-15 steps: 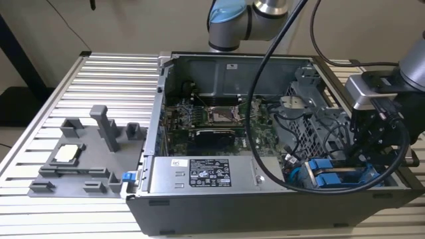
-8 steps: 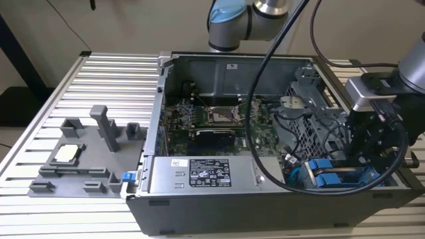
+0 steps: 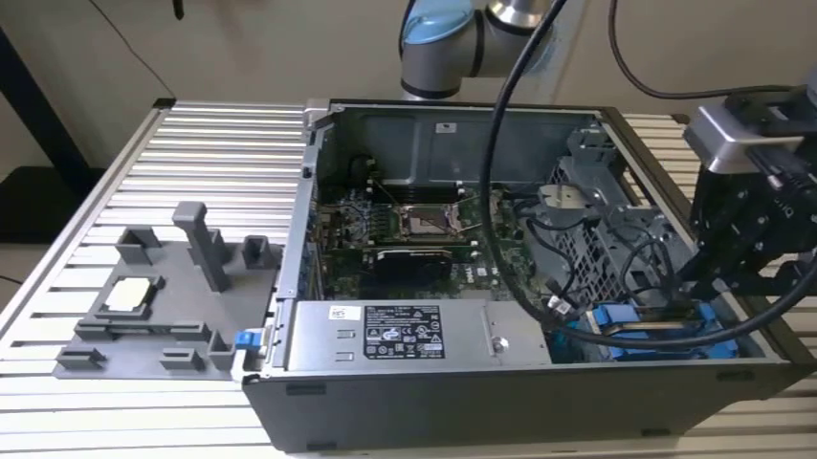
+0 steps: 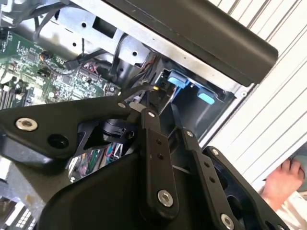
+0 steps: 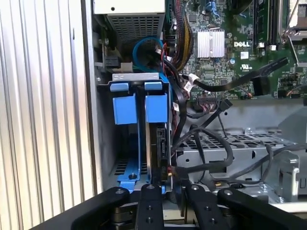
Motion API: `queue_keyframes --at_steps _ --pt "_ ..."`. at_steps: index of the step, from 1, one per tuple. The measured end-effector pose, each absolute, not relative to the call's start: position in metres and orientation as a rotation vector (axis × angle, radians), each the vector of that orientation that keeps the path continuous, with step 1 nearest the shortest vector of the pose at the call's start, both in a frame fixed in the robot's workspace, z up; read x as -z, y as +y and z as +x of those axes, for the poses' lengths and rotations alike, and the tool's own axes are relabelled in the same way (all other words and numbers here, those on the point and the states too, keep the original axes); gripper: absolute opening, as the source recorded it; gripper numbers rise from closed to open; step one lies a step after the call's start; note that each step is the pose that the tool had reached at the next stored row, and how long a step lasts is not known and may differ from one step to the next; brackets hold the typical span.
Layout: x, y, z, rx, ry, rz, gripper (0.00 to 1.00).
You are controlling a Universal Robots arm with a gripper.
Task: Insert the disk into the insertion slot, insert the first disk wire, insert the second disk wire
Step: 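Insert the first disk wire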
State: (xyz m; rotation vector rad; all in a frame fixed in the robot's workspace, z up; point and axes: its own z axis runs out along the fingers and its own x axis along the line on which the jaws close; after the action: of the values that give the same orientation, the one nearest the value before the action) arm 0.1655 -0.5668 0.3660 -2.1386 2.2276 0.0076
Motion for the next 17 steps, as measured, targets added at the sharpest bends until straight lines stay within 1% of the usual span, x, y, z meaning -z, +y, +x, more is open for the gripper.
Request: queue_keyframes --at_steps 4,9,17 --pt "-0.383 -0.567 0.166 -0.008 2.227 -2.139 0.27" --pt "-0.383 -0.566 0.166 -0.008 2.227 -2.139 0.27" --pt "-0.383 -0.541 0.165 -0.008 2.227 -2.138 0.27"
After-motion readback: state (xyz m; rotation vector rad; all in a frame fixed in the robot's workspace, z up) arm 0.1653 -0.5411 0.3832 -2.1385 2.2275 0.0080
